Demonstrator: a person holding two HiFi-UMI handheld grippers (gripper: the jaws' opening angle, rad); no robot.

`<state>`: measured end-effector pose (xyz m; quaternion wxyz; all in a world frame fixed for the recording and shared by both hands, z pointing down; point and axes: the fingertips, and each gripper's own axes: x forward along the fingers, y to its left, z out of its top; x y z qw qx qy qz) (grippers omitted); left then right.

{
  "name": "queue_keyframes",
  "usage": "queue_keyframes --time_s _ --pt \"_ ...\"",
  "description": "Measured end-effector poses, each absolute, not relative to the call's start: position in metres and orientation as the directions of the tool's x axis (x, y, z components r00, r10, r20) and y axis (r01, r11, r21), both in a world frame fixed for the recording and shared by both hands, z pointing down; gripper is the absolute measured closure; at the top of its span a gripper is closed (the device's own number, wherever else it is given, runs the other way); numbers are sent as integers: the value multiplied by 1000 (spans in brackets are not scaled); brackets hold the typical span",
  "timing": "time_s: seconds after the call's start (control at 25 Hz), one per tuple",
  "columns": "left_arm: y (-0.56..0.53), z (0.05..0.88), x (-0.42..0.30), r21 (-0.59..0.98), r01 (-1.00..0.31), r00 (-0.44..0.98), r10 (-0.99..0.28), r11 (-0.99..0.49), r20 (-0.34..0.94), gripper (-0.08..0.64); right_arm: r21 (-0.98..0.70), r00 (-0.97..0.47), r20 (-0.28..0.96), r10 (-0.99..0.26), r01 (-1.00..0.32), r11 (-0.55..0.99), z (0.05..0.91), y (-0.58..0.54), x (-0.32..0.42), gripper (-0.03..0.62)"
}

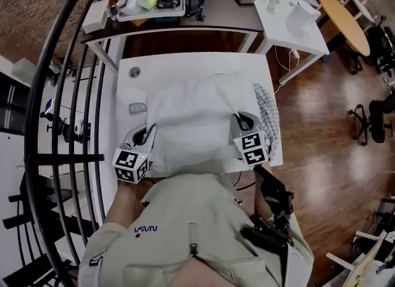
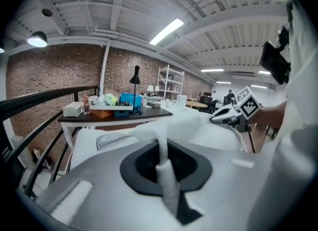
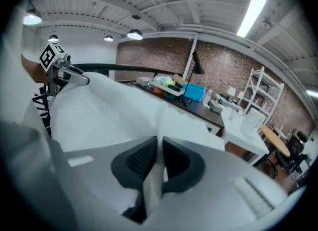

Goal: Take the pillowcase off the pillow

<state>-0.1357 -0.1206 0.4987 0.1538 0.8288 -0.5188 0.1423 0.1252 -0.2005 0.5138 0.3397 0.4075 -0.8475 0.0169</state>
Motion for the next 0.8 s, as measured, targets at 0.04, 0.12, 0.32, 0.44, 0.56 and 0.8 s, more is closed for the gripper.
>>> queue_keyframes --time_s 0.04,0.12,0.32,0.44,0.56,0.8 --pt "-128 478 -135 96 -900 431 -830 -426 354 543 255 -442 540 -716 -726 639 495 -204 128 571" --pt "-142 445 -134 64 -892 445 -847 -447 291 545 284 -432 449 -782 -761 584 460 -211 133 571" --pt "-167 426 -117 26 -875 475 -846 -484 240 543 323 -346 369 -863 -823 468 442 -229 155 571" --pt "-186 482 -109 70 -872 473 -800 -484 369 486 305 -269 535 -801 -823 479 498 -250 172 545" --pt "-182 513 -131 84 -923 372 -819 -375 437 376 278 -228 626 -746 -828 486 523 -243 178 459" --pt "-157 504 -143 79 -958 283 -881 -274 378 512 405 -350 395 -850 -763 503 463 -217 134 568"
